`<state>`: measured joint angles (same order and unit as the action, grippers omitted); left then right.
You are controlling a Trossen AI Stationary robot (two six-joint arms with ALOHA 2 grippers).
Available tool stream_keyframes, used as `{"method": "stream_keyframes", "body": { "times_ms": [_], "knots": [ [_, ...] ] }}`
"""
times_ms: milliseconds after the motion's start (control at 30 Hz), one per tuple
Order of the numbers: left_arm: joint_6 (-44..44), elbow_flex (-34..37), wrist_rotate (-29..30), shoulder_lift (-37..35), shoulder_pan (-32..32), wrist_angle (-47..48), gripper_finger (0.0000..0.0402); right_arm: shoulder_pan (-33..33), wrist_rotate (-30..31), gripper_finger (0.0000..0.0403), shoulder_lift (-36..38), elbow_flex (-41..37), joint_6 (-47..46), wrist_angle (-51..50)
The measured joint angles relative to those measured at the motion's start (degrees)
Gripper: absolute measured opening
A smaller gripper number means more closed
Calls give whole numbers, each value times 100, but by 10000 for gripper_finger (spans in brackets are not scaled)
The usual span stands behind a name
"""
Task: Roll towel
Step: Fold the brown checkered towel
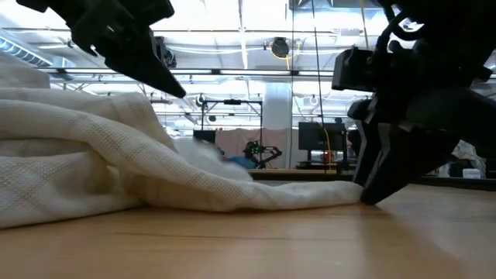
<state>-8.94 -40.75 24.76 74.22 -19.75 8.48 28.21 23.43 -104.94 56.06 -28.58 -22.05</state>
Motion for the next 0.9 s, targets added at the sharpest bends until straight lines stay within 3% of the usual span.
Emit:
{"method": "stream_keyframes", "body": {
  "times_ms": [200,367,500,633,800,900],
  "knots": [
    [-367,-2,-149,-318,-273,89,122,-115,-345,82,19,-142,229,350],
    [-1141,-4,-989,-379,-709,486,129,-73,-431,9,5,-121,364,417],
    [-1621,-4,-1238,-376,-1162,633,130,-26,-375,17,-5,-123,358,443],
    [-1902,-4,-934,-376,-1511,914,130,2,-368,15,-10,-128,367,502],
    [-3026,-4,-811,-372,-1762,1790,130,-2,-385,3,-12,-128,325,520],
    [-3428,-4,-983,-288,-1969,1752,130,-2,-392,3,-12,-128,321,529]
  ]
}}
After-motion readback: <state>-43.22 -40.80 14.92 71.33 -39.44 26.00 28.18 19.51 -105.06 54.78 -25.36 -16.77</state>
